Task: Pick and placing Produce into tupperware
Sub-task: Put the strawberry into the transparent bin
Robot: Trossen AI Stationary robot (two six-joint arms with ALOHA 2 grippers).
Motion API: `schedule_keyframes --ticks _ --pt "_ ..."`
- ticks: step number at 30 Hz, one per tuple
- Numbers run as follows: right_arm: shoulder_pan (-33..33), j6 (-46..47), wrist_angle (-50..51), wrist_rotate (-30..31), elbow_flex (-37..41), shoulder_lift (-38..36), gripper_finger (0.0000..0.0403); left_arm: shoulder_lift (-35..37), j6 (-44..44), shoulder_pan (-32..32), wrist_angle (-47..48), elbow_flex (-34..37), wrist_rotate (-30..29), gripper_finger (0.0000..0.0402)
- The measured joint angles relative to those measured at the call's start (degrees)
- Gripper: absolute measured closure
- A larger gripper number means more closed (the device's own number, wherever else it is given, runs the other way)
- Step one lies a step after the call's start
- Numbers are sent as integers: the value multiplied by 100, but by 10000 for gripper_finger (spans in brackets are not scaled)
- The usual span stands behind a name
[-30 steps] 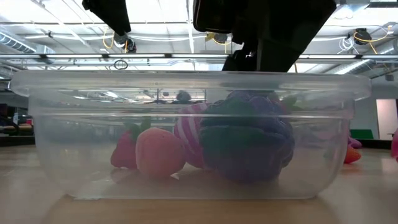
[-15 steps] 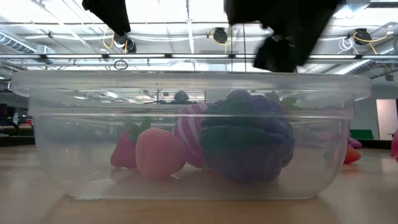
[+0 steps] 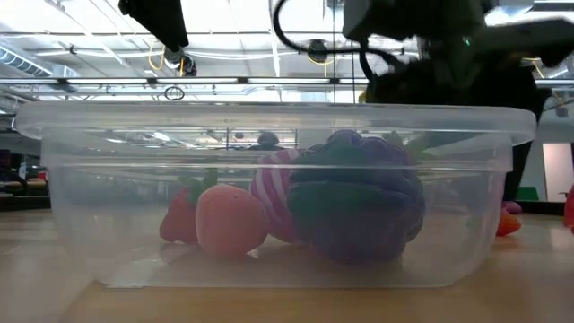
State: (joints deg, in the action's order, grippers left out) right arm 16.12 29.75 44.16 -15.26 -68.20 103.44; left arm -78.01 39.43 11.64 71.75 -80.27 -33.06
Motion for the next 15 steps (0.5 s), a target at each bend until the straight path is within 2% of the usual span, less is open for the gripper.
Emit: schedule_keyframes --ticks 6,15 --pt "-127 110 -68 -2 413 0 204 1 1 0 0 0 0 195" --pt "-253 -10 -316 -46 532 -20 204 -1 1 0 0 0 0 195"
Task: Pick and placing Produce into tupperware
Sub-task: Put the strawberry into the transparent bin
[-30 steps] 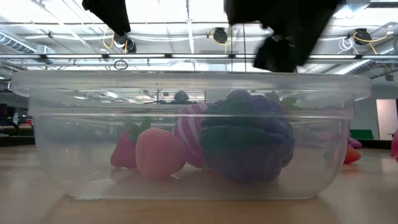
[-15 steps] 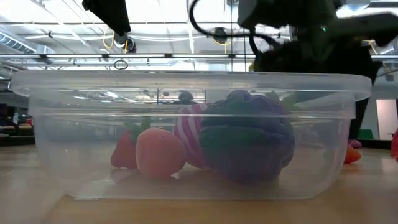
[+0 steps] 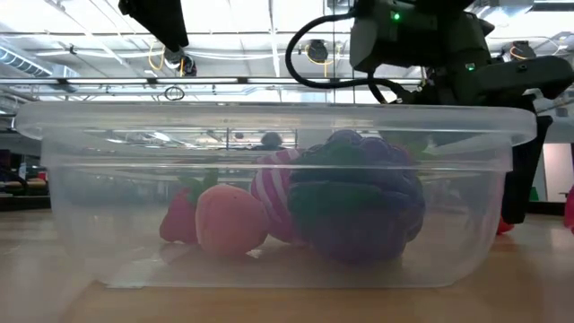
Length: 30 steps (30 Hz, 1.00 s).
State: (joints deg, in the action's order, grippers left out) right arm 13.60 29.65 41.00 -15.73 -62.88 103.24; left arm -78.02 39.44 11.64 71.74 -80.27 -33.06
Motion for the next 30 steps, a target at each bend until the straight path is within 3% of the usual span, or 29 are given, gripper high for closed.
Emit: schedule_keyframes --ticks 30 --pt "-198 -38 -178 68 5 15 204 0 -22 0 0 0 0 195"
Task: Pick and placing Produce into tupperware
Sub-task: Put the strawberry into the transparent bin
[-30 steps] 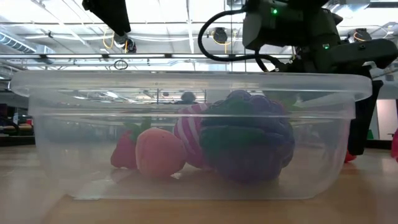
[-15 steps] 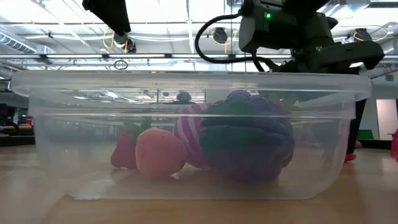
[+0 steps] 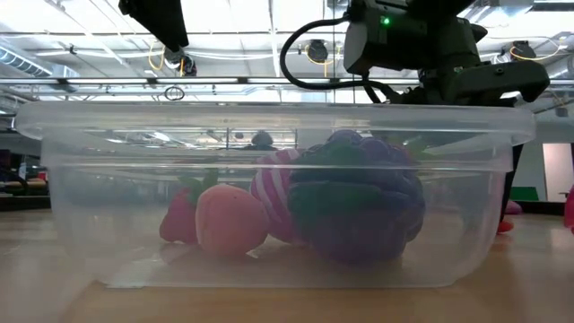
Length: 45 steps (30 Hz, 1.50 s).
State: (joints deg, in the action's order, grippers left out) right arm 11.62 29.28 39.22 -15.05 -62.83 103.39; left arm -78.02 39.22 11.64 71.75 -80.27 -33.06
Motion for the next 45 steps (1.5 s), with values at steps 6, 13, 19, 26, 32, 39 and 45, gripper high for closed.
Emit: schedule_keyframes --ticks 6,13,19,26,32,39,45 --pt "0 2 5 11 -2 26 216 1 1 0 0 -1 0 195" --pt "-4 20 -73 32 130 20 251 0 0 0 0 0 0 195" --pt "-9 0 -62 36 138 -10 271 0 0 2 0 -2 0 195" --pt "-54 12 -17 -33 164 -200 282 0 0 2 0 0 -2 195" --pt "-162 92 -44 -291 168 -364 283 0 0 2 0 0 -2 195" --pt "-269 175 -797 -936 164 -695 283 1 -97 0 2 0 -2 195" --pt "-208 558 -3057 -1504 158 -982 284 1 -246 0 8 0 -131 195"
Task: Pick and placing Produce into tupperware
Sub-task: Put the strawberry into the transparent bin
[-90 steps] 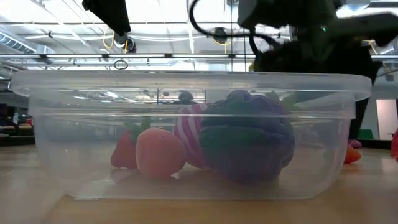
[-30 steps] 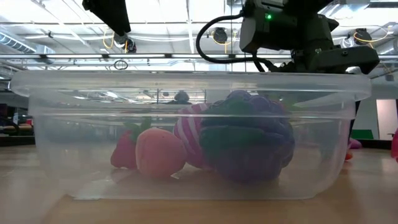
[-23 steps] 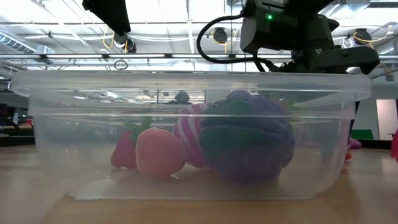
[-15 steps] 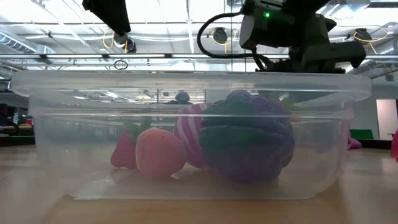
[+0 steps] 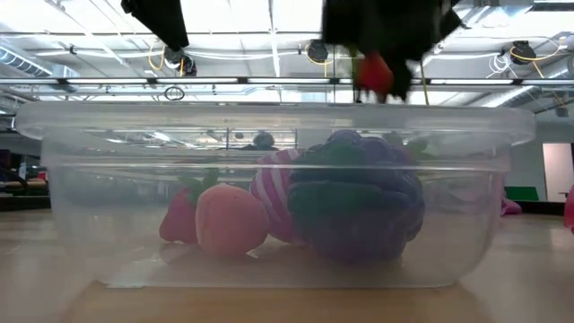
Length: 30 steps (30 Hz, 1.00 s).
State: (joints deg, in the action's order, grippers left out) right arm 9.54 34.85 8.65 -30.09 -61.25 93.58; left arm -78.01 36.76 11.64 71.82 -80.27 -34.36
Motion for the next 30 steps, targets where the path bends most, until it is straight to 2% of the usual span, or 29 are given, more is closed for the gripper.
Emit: schedule_keyframes --ticks 3,6,13,18,21,30 --pt "172 170 -1126 -128 -9 -26 284 -1 -84 0 8 0 -94 195" --pt "396 246 -1722 -148 -9 38 284 -1 -111 -15 30 0 -171 195" --pt "789 612 -2560 -136 -18 609 284 1 -224 -137 54 0 -200 195" --pt "896 472 -2636 -369 -480 1100 284 1 -226 -304 152 0 -215 195" --pt "931 115 -2184 -514 -932 1323 284 1 -259 -375 187 0 -212 195" --pt "861 -1391 501 -280 -2458 2135 284 1 -361 -417 250 0 -174 195"
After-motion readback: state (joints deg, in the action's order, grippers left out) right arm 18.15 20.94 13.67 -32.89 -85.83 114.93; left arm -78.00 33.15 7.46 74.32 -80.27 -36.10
